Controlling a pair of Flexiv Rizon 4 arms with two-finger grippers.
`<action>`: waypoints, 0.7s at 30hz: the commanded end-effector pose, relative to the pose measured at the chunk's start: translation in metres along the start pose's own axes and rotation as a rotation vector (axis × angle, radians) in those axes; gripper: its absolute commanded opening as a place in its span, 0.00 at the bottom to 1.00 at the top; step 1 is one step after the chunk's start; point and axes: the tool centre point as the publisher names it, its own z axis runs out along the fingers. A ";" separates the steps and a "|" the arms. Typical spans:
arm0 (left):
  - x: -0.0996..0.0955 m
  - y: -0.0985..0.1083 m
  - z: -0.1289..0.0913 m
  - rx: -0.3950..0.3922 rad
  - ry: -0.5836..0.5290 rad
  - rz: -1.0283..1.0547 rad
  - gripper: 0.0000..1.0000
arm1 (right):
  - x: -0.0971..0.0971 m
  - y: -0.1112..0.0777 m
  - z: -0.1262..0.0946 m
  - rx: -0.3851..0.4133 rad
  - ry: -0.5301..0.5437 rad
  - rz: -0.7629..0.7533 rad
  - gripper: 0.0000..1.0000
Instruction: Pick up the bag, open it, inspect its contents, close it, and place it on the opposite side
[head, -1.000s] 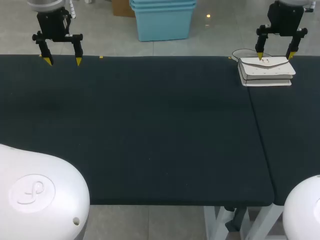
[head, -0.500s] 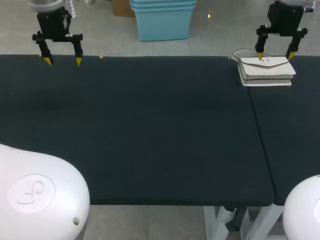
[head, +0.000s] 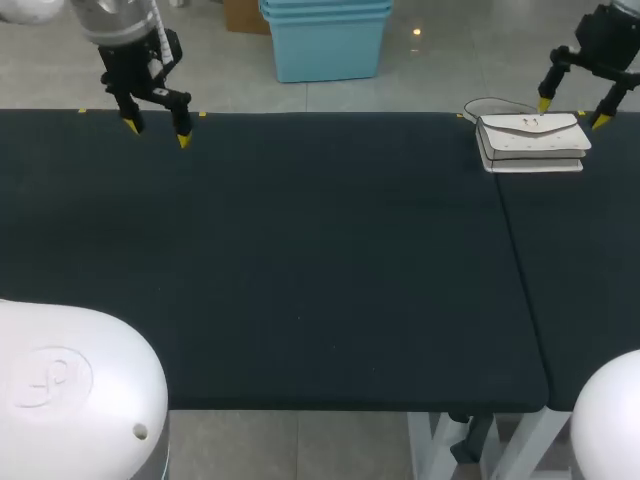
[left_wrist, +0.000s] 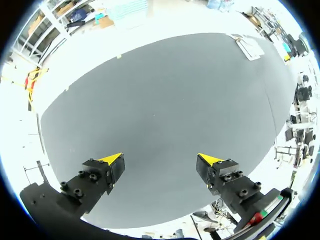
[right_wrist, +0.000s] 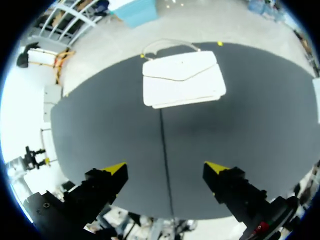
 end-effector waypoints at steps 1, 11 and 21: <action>0.020 0.013 0.005 0.289 0.043 0.391 1.00 | -0.029 0.012 0.006 0.041 0.197 0.065 1.00; 0.050 0.010 0.017 0.444 0.217 0.763 1.00 | -0.066 0.042 0.019 0.023 0.299 0.166 1.00; 0.069 0.014 0.031 0.509 0.392 1.059 1.00 | -0.089 0.065 0.036 -0.015 0.378 0.180 1.00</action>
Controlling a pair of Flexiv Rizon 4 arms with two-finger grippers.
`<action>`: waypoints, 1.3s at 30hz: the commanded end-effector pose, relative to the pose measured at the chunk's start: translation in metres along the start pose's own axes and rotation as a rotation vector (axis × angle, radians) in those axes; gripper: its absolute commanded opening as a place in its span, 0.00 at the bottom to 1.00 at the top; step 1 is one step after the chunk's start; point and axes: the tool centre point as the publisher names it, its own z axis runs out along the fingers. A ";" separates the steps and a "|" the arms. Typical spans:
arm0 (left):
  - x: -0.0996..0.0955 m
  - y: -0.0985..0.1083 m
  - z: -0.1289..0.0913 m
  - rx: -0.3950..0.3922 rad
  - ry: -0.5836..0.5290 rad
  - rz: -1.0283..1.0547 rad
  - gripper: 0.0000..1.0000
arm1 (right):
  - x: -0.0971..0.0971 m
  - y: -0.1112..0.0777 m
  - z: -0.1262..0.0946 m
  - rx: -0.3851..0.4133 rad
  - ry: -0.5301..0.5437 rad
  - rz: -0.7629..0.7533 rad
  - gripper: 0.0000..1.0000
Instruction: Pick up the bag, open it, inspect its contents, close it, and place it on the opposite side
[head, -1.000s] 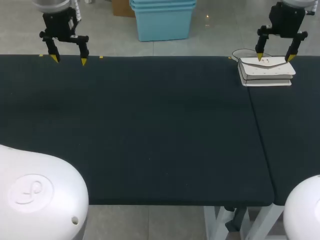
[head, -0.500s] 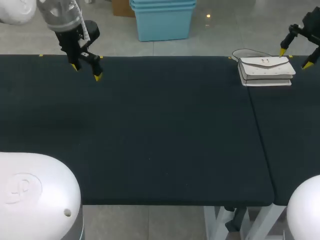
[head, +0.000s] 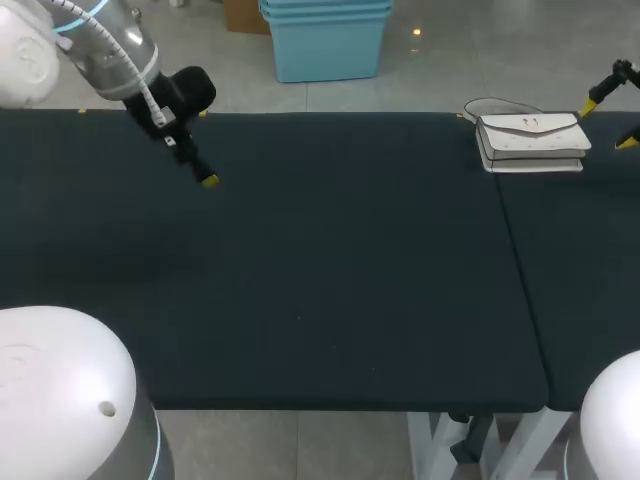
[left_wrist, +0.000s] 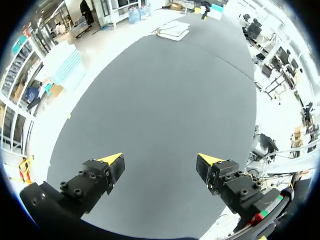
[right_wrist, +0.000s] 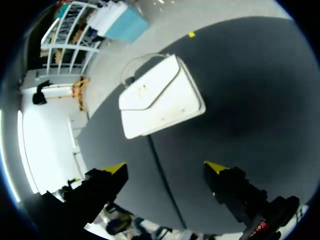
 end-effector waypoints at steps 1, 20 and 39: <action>0.003 0.005 0.009 0.317 0.229 0.473 1.00 | -0.010 0.012 0.006 0.021 0.065 0.006 1.00; 0.017 0.000 0.056 0.274 0.397 0.651 1.00 | -0.039 0.043 0.040 -0.015 0.165 0.080 1.00; 0.015 -0.004 0.061 0.267 0.387 0.648 1.00 | -0.051 0.102 0.057 -0.068 0.212 0.052 1.00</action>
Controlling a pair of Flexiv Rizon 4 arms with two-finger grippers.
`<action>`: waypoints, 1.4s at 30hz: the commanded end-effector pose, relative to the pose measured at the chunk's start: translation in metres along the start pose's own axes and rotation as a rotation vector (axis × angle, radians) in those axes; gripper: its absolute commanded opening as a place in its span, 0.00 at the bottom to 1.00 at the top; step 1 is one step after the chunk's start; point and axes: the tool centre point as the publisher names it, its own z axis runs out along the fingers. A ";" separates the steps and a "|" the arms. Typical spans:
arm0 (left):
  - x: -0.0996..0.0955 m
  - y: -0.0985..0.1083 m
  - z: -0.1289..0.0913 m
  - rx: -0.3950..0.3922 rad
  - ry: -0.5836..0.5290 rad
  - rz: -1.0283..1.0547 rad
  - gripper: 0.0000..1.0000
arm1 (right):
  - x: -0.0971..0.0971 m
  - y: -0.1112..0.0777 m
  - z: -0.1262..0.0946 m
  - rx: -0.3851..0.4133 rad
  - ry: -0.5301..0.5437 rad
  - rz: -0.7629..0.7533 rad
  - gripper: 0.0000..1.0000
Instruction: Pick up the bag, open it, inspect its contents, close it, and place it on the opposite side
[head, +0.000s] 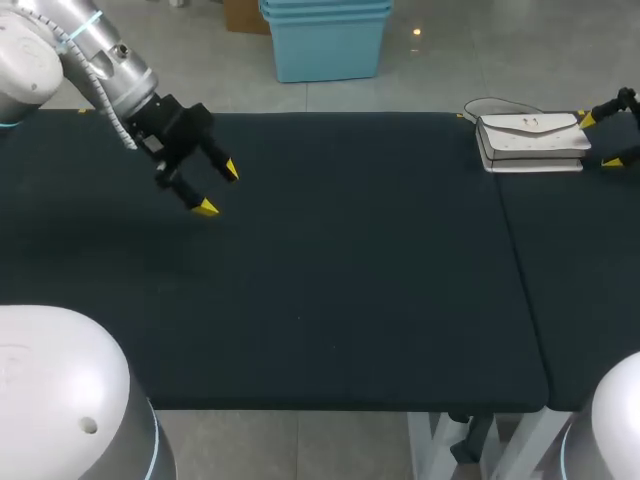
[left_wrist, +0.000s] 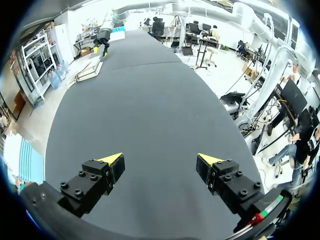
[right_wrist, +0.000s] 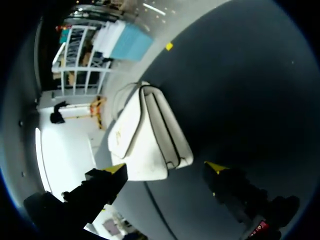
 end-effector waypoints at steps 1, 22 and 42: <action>-0.001 0.001 0.000 0.003 0.003 0.001 1.00 | -0.001 0.024 0.004 0.059 0.004 -0.011 1.00; -0.001 0.001 0.000 0.003 0.003 0.001 1.00 | 0.009 0.051 0.019 0.111 0.016 -0.041 0.40; -0.001 0.001 0.000 0.003 0.003 0.001 1.00 | 0.011 0.047 0.029 0.231 0.011 -0.038 0.27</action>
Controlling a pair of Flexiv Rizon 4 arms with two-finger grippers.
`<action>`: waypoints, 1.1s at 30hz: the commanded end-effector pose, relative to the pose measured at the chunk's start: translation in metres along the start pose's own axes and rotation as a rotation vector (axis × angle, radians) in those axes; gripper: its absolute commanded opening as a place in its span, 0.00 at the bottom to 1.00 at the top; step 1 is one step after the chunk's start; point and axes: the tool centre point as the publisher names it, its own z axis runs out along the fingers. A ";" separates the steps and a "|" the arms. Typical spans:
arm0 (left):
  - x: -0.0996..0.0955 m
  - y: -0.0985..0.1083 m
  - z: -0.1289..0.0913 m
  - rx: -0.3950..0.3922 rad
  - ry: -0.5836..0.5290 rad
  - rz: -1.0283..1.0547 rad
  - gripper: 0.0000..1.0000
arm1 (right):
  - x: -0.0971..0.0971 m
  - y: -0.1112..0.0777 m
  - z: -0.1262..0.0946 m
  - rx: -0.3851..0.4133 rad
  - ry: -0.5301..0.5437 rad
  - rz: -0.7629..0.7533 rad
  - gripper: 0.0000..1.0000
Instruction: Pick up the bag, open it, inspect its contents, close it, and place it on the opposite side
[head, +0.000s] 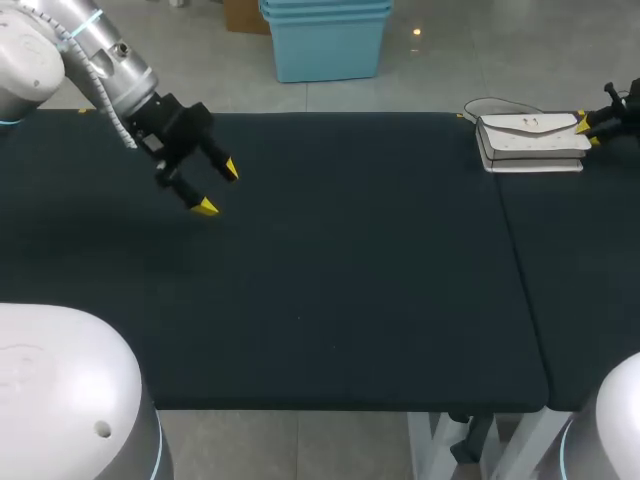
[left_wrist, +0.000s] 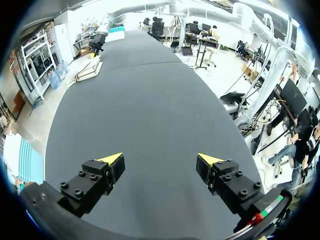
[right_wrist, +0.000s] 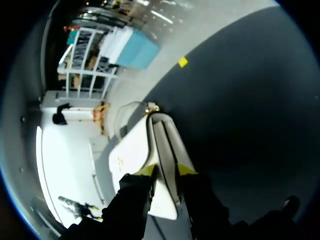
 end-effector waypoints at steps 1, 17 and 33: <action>-0.001 0.001 0.001 0.003 -0.001 0.001 1.00 | -0.001 0.008 0.002 0.312 0.002 0.007 0.30; -0.001 0.001 0.001 0.003 -0.001 0.001 1.00 | 0.003 -0.008 -0.001 0.387 0.073 0.004 0.00; -0.001 0.001 0.001 0.003 -0.001 0.001 1.00 | 0.036 -0.055 0.007 0.398 0.163 -0.060 0.00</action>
